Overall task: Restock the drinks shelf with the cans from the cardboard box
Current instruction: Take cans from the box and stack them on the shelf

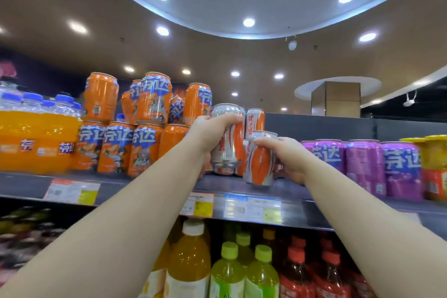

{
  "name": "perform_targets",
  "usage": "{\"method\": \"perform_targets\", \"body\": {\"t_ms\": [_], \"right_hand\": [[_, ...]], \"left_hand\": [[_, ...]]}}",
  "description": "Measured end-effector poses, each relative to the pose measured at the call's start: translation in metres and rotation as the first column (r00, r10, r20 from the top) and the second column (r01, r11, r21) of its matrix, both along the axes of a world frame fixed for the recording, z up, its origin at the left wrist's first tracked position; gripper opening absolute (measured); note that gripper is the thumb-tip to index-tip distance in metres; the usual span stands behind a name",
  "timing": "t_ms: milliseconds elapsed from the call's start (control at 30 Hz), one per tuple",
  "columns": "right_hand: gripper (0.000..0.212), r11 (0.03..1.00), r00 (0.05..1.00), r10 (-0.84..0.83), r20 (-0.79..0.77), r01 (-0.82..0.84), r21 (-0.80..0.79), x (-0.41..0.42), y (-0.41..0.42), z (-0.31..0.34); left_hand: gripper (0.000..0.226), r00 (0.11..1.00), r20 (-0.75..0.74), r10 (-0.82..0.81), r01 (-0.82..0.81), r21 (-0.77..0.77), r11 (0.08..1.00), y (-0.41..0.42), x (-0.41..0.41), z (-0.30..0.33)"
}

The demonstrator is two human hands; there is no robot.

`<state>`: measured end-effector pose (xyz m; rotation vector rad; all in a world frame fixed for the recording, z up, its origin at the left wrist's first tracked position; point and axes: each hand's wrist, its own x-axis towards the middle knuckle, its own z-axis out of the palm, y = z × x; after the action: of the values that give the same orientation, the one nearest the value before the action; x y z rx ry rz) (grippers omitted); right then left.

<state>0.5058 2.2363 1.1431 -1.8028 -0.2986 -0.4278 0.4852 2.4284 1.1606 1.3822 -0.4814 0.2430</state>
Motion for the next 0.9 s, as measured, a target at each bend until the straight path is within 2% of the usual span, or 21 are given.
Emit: {"method": "perform_targets", "body": {"t_ms": [133, 267, 433, 533, 633, 700, 800, 900], "right_hand": [[0.038, 1.000, 1.000, 0.005, -0.013, -0.006, -0.019, 0.004, -0.001, 0.000], [0.041, 1.000, 1.000, 0.002, -0.015, -0.002, -0.016, 0.005, -0.003, -0.002], [0.045, 0.994, 0.997, 0.035, -0.074, -0.042, -0.098, 0.004, -0.005, 0.000], [0.050, 0.965, 0.990, -0.004, -0.139, -0.033, -0.260, -0.002, -0.009, 0.004], [0.050, 0.864, 0.978, -0.168, -0.124, 0.086, -0.496, -0.005, -0.009, 0.005], [0.045, 0.827, 0.969, -0.191, -0.158, 0.073, -0.557, -0.004, -0.008, 0.007], [0.033, 0.837, 0.951, -0.142, -0.274, -0.032, -0.546, -0.003, -0.011, 0.013], [0.023, 0.877, 0.933, -0.084, -0.350, -0.097, -0.471, 0.000, -0.013, 0.010]], "left_hand": [[0.063, 0.999, 0.004, 0.045, -0.045, 0.029, 0.999, -0.013, 0.009, -0.004], [0.060, 0.996, 0.017, 0.093, -0.093, 0.053, 0.994, -0.024, 0.017, -0.016], [0.060, 0.992, 0.009, 0.130, -0.130, 0.075, 0.989, -0.021, 0.021, -0.024], [0.058, 0.989, 0.018, 0.147, -0.148, 0.121, 0.982, -0.013, 0.019, -0.025], [0.057, 0.984, 0.071, 0.162, -0.169, 0.112, 0.979, -0.006, 0.011, -0.022], [0.057, 0.976, 0.104, 0.190, -0.202, 0.116, 0.973, -0.001, 0.005, -0.020], [0.043, 0.968, 0.147, 0.203, -0.224, 0.142, 0.964, 0.004, 0.002, -0.019], [0.040, 0.964, 0.151, 0.219, -0.242, 0.156, 0.958, 0.008, 0.004, -0.021]]}}
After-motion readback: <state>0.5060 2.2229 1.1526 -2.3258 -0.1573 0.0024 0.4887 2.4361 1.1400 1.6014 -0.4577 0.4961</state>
